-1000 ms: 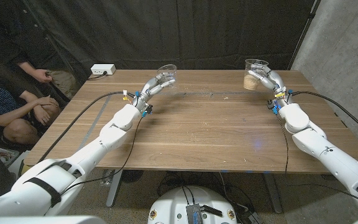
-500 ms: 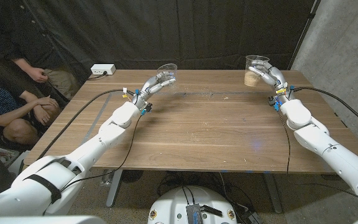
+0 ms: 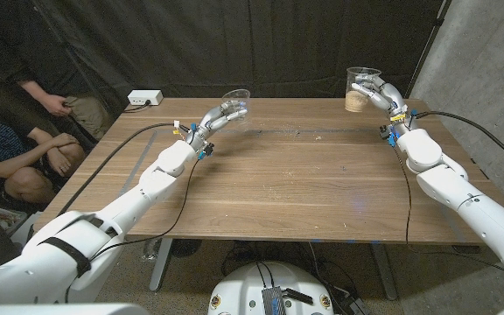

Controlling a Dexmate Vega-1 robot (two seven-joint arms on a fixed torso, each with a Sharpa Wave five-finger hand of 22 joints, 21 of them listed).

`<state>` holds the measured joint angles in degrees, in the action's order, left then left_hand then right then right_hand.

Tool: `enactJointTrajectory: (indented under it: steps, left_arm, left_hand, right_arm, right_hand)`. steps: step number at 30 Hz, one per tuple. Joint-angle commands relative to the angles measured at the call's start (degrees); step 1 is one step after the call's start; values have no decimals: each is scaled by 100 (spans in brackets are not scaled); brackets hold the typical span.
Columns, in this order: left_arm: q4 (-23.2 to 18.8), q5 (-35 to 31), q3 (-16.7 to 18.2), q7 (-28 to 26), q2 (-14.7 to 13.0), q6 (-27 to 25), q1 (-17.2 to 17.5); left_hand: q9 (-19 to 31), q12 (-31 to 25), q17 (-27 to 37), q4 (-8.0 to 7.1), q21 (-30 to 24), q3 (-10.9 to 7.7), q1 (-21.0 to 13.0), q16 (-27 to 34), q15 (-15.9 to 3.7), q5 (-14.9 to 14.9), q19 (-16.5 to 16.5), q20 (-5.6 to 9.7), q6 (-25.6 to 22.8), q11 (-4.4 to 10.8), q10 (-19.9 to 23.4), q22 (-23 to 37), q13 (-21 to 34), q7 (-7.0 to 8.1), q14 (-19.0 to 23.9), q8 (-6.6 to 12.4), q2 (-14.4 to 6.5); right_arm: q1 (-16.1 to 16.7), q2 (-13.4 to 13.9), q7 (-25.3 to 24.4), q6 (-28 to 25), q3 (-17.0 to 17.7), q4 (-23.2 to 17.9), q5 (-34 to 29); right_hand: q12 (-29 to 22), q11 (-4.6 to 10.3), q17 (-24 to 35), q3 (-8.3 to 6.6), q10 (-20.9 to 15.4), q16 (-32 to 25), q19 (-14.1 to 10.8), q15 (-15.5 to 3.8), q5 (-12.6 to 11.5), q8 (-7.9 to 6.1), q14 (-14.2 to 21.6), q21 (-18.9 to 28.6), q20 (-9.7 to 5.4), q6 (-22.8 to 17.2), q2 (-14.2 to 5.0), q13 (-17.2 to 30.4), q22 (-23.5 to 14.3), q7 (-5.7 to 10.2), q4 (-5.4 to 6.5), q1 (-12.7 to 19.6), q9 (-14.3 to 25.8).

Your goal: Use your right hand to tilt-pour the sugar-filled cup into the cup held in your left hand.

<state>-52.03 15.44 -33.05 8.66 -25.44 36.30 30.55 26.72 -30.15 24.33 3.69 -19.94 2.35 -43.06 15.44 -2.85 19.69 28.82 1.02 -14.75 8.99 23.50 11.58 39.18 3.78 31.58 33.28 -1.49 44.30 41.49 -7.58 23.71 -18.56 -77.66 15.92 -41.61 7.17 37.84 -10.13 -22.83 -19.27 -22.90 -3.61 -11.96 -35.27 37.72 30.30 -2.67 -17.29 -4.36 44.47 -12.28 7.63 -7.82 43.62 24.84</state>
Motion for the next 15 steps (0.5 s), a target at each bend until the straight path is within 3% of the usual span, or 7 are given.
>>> enactJointTrajectory:
  steps: [1, 15]
  left_arm:
    - [458, 34, -84, 228, 139, 132, -277]
    - [1359, 81, -190, 459, 483, 510, -714]
  left_hand:
    - [23, -42, 12, 2, 0, 26, -34, -4, -683, -11, -29, 2, -57, -9, 54, 28, 25, 10, 53, 28, -32]
    - [26, -78, 34, 1, -2, 40, -55, -37, -673, -51, -39, 27, -89, -13, 81, 30, 44, 10, 71, 52, -57]
  right_arm:
    - [-134, 88, 138, -349, 50, -340, 89]
    - [-276, 243, 272, -741, 104, -720, 151]
  right_hand:
    - [-9, -25, 19, -47, -55, 5, -61, -975, 7, -49, 56, 33, -429, -23, -39, 22, -16, -45, 0, 12, 31]
    - [-8, -44, 33, -51, -71, 12, -68, -973, 29, -38, 80, 36, -404, -18, -55, 36, -15, -81, 14, -9, 32]
